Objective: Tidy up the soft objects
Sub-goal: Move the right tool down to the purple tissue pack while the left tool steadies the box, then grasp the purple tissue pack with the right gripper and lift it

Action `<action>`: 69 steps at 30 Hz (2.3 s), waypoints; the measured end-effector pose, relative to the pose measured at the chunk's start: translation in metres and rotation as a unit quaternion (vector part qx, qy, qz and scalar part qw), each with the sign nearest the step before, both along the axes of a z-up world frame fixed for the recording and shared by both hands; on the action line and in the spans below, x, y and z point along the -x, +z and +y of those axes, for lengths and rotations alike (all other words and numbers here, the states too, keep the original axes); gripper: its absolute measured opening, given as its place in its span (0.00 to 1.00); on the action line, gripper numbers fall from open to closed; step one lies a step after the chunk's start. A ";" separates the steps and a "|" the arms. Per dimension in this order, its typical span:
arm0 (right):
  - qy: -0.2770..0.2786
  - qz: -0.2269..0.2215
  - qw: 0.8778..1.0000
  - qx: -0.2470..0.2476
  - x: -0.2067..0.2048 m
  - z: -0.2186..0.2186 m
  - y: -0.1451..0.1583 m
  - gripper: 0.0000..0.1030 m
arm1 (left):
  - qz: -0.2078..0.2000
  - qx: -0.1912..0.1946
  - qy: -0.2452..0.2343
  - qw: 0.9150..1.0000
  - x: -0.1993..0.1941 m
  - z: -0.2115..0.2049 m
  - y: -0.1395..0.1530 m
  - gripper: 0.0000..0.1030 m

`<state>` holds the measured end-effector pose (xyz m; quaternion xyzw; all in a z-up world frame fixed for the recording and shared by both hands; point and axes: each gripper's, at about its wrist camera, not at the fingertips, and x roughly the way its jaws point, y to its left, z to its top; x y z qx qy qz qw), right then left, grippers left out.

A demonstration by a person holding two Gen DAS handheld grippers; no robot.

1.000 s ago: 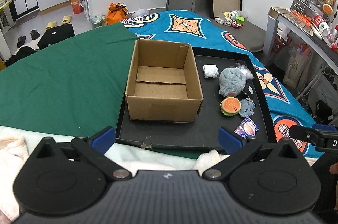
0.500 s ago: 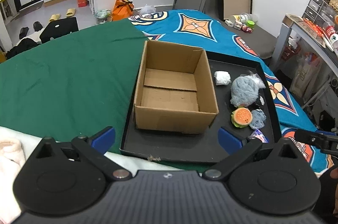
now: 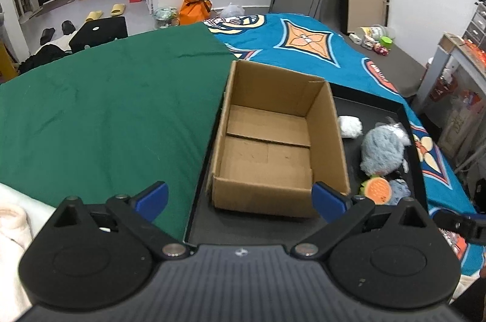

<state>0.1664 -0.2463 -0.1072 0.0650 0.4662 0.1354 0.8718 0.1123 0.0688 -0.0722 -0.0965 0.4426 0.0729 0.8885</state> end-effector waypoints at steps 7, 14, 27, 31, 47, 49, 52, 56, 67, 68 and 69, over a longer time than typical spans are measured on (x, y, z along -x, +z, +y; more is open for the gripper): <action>-0.014 0.047 0.999 0.010 -0.015 0.001 -0.031 0.95 | 0.005 0.004 0.015 1.000 -0.019 0.011 -0.018 0.88; -0.031 0.079 0.996 0.019 -0.028 0.003 -0.061 0.94 | 0.015 0.010 0.029 0.999 -0.036 0.019 -0.036 0.68; -0.074 0.115 0.990 0.039 -0.051 0.005 -0.105 0.92 | 0.036 0.029 0.033 0.998 -0.054 0.030 -0.063 0.53; -0.077 0.112 0.989 0.052 -0.058 0.009 -0.112 0.92 | 0.047 0.031 0.033 0.998 -0.058 0.030 -0.071 0.48; -0.062 0.120 0.988 0.079 -0.053 0.015 -0.127 0.86 | 0.048 0.005 0.012 0.999 -0.048 0.027 -0.072 0.10; -0.058 0.118 0.988 0.083 -0.050 0.015 -0.126 0.81 | 0.048 0.004 0.009 0.999 -0.044 0.025 -0.072 0.10; -0.050 0.114 0.988 0.087 -0.046 0.018 -0.125 0.72 | 0.050 0.004 0.002 0.999 -0.038 0.024 -0.071 0.11; -0.054 0.113 0.989 0.083 -0.041 0.016 -0.121 0.57 | 0.052 0.005 -0.004 0.999 -0.029 0.021 -0.070 0.11; -0.052 0.077 0.995 0.031 -0.034 0.007 -0.103 0.53 | 0.061 -0.009 0.000 0.998 -0.018 0.017 -0.069 0.11; -0.050 0.074 0.996 0.028 -0.031 0.008 -0.100 0.53 | 0.062 -0.013 0.002 0.998 -0.018 0.017 -0.069 0.11; -0.046 0.069 0.996 0.023 -0.030 0.009 -0.098 0.53 | 0.063 -0.015 0.004 0.998 -0.018 0.016 -0.069 0.11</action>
